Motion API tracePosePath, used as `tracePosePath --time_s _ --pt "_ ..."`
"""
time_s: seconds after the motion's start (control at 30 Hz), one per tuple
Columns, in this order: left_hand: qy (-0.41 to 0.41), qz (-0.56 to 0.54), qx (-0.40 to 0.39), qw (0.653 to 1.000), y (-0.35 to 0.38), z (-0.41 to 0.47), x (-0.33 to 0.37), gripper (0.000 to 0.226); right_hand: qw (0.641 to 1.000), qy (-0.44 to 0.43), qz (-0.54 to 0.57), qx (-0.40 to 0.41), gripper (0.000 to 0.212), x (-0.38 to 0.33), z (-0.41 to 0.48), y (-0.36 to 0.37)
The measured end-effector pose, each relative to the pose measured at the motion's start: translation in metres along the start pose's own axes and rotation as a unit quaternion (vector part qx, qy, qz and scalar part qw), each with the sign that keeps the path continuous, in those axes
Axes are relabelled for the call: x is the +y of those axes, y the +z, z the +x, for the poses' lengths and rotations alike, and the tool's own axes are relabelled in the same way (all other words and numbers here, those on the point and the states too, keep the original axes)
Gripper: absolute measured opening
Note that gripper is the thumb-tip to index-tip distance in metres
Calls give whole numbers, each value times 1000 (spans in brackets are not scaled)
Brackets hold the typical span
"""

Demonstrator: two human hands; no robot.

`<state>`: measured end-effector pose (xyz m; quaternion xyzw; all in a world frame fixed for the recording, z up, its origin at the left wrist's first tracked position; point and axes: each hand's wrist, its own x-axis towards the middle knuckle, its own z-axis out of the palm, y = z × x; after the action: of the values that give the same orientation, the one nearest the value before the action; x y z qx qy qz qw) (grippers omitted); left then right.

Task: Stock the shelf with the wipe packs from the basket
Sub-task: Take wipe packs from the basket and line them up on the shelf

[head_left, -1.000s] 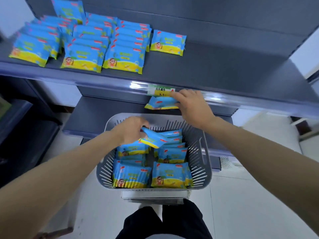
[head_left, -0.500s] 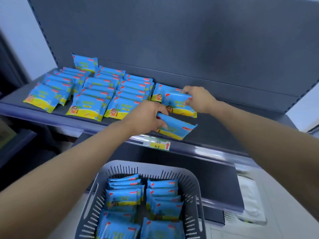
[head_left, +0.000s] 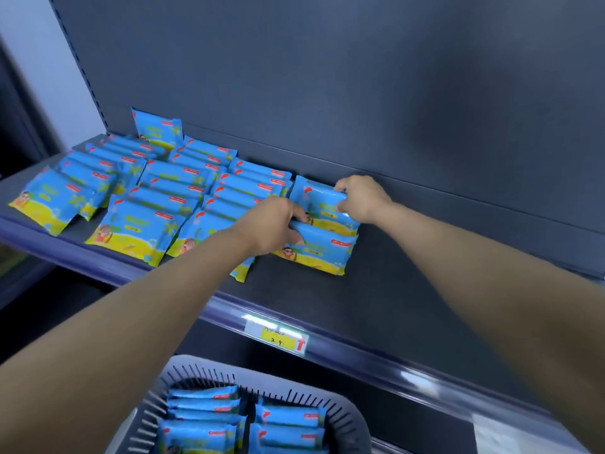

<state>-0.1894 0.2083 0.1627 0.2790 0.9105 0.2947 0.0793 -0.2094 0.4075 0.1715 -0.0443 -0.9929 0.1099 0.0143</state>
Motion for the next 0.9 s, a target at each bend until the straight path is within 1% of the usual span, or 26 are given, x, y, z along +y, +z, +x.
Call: tracePosePath --time_s 0.1,0.2,0.3,0.4,0.5,0.63,0.77,0.9 --pt "2 62 2 998 2 18 -1 32 1000 3 4 -3 19 4 6 1" --pt "8 126 2 992 4 35 -1 37 998 11 52 14 23 11 2 -3" --pt "1 152 -17 988 6 47 -1 43 996 14 81 46 26 14 -7 -11" --pt "-5 162 -19 987 8 53 0 46 994 18 83 62 29 16 -21 -18" --pt "13 203 -7 979 13 53 3 45 995 18 56 81 31 17 -38 -21" --pt "45 223 14 974 12 41 9 45 994 0 -29 106 28 9 -62 -26" --pt "111 224 71 966 -6 16 24 40 986 -19 -79 145 36 -12 -85 -38" --pt "171 244 131 946 -39 -18 47 37 976 -33 -111 182 39 -42 -111 -59"
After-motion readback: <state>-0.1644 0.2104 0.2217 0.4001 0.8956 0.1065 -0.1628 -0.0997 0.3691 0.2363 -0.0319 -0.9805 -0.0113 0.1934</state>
